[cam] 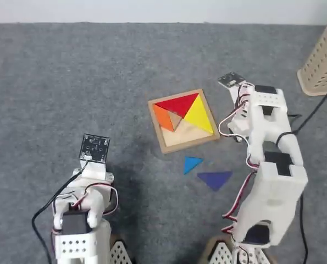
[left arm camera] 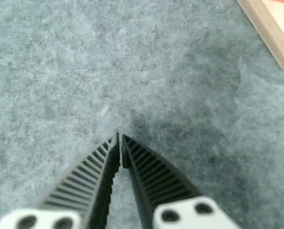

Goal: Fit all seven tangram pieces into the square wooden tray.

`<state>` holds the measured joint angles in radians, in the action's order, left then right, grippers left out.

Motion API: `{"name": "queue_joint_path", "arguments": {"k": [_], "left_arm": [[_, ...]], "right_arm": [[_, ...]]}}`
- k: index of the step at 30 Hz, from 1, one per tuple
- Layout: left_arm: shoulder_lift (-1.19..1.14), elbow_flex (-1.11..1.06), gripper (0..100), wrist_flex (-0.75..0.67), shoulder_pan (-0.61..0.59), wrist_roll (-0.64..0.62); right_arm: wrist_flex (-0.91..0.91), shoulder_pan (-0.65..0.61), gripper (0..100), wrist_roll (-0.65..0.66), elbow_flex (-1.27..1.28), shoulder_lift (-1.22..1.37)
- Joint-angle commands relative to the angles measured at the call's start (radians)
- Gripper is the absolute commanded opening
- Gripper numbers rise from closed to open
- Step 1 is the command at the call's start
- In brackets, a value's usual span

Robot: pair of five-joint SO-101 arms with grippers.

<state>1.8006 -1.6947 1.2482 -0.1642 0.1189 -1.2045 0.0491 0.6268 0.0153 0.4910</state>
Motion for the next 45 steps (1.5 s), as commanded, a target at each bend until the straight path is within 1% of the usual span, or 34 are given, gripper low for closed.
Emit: {"name": "queue_joint_path", "arguments": {"k": [1, 3, 5, 7, 12, 17, 19, 23, 25, 27, 30, 33, 37, 41, 45], "left_arm": [[0.0, 0.008, 1, 0.005, -0.005, 0.009], [0.0, 0.008, 1, 0.005, -0.005, 0.009], [0.0, 0.008, 1, 0.005, -0.005, 0.009], [0.0, 0.008, 1, 0.005, -0.005, 0.009], [0.0, 0.008, 1, 0.005, -0.005, 0.009], [0.0, 0.008, 1, 0.005, -0.005, 0.009], [0.0, 0.008, 1, 0.005, -0.005, 0.009], [0.0, 0.008, 1, 0.005, -0.005, 0.009], [0.0, 0.008, 1, 0.005, -0.005, 0.009], [0.0, 0.008, 1, 0.005, -0.005, 0.009], [0.0, 0.008, 1, 0.005, -0.005, 0.009], [0.0, 0.008, 1, 0.005, -0.005, 0.009], [0.0, 0.008, 1, 0.005, -0.005, 0.009], [0.0, 0.008, 1, 0.005, -0.005, 0.009], [0.0, 0.008, 1, 0.005, -0.005, 0.009]], "right_arm": [[-0.012, 0.025, 20.6, 0.011, -0.04, 0.007], [-0.022, 0.025, 13.2, 0.003, -0.058, 0.007], [-0.039, 0.025, 5.6, -0.043, -0.083, 0.007], [-0.065, 0.025, 0.2, -0.091, -0.118, 0.007], [-0.179, 0.012, 2.0, -0.164, -0.224, 0.007], [-0.277, -0.05, 1.2, -0.265, -0.341, 0.007], [-0.306, -0.104, 0.6, -0.308, -0.384, 0.005], [-0.346, -0.255, 0.6, -0.393, -0.431, -0.028], [-0.334, -0.332, 0.6, -0.43, -0.423, -0.071], [-0.283, -0.4, 0.6, -0.451, -0.387, -0.116], [-0.199, -0.484, 0.6, -0.454, -0.301, -0.171], [-0.117, -0.524, 0.6, -0.454, -0.206, -0.183], [-0.031, -0.521, 0.6, -0.433, -0.15, -0.139], [-0.022, -0.522, 0.9, -0.31, -0.15, -0.09], [-0.024, -0.524, 1.2, -0.279, -0.152, -0.065]]}}
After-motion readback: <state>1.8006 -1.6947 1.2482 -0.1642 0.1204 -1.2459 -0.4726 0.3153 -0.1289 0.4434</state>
